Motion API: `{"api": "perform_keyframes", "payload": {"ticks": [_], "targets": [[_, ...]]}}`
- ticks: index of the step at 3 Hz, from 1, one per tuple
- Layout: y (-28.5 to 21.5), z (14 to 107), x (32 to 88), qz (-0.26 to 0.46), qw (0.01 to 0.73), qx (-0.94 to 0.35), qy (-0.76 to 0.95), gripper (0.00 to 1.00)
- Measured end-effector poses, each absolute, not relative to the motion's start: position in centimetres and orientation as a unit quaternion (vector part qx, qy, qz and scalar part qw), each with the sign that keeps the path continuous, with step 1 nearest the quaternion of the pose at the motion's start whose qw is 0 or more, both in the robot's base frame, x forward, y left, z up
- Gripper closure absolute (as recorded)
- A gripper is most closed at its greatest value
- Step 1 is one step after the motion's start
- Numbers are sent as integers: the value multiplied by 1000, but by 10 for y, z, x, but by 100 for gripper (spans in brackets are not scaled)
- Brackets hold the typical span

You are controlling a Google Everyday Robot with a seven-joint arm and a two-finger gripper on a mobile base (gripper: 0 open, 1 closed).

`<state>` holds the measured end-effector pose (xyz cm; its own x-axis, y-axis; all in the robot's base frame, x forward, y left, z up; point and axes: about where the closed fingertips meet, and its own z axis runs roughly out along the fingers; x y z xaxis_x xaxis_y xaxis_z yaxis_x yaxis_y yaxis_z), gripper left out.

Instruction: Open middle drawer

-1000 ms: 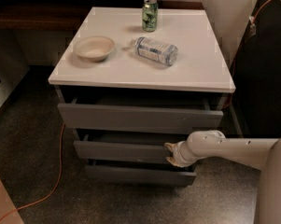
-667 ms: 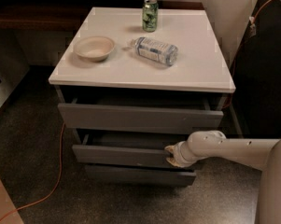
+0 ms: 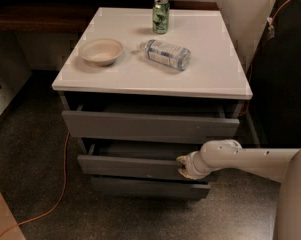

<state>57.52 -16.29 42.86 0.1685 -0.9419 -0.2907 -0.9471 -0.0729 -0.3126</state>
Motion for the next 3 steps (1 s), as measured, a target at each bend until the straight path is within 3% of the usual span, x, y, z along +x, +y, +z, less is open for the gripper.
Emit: {"api": "perform_keyframes", "payload": {"ticks": [3], "targets": [[-159,430,557,12,217,-726,653,100]]}}
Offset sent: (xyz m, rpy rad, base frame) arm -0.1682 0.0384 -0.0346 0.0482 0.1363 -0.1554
